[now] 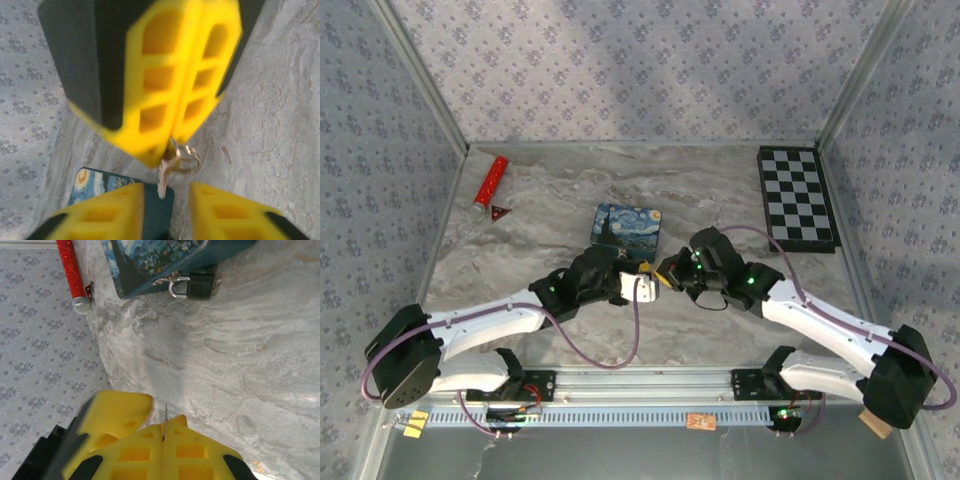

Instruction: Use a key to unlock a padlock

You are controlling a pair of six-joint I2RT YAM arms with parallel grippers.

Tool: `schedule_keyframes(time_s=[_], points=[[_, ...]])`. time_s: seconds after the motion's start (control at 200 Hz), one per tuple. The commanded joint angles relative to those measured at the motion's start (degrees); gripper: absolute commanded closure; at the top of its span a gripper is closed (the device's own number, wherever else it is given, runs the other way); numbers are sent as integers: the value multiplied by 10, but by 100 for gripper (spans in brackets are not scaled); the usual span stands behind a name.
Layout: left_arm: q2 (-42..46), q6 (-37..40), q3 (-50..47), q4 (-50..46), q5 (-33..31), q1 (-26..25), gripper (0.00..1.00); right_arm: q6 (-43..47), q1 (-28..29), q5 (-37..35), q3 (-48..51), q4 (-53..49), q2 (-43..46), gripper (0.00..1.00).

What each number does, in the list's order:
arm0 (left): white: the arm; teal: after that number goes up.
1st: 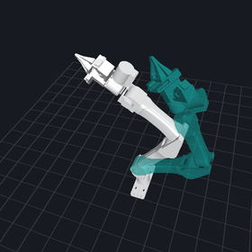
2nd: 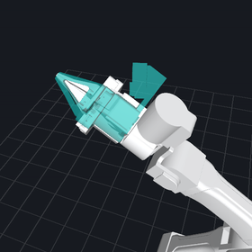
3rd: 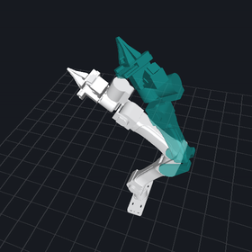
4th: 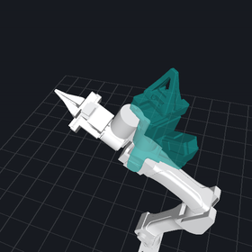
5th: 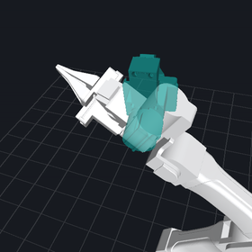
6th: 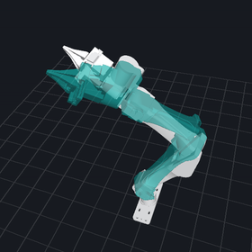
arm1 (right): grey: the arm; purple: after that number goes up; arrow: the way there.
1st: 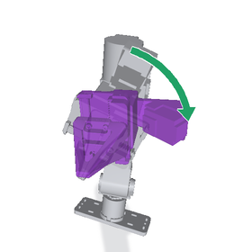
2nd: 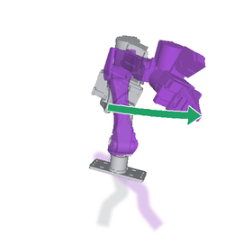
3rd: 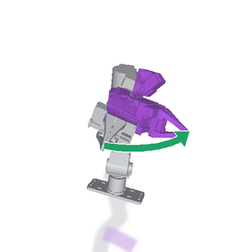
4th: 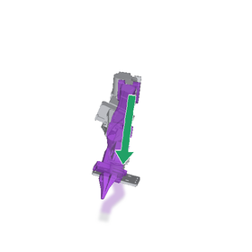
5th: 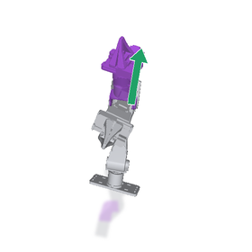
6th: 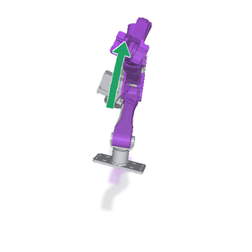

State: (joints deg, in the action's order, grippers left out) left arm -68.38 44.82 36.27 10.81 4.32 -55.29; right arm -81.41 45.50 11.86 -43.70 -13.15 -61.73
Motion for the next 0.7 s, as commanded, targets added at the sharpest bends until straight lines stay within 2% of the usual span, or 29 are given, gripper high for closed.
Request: schedule_keyframes(time_s=[0.0, 0.065, 0.165, 0.33, 0.475, 0.7], points=[[48, -76, 4, -8, 38, 24, 56, 95, -11, -12, -6, -16, 24, 100], [70, -128, 9, -31, 73, 43, 55, 160, -15, -6, -9, -9, 35, 100], [92, -208, 21, -58, 132, 69, 55, 291, -11, 10, 10, 58, 64, 100], [104, -255, 51, -121, 223, 75, 59, 483, 10, 13, 65, 140, 128, 100], [115, -261, 67, -153, 245, 75, 61, 571, 18, 36, 123, 222, 168, 100], [103, -257, 87, -180, 256, 78, 57, 668, 57, 39, 139, 241, 182, 100]])
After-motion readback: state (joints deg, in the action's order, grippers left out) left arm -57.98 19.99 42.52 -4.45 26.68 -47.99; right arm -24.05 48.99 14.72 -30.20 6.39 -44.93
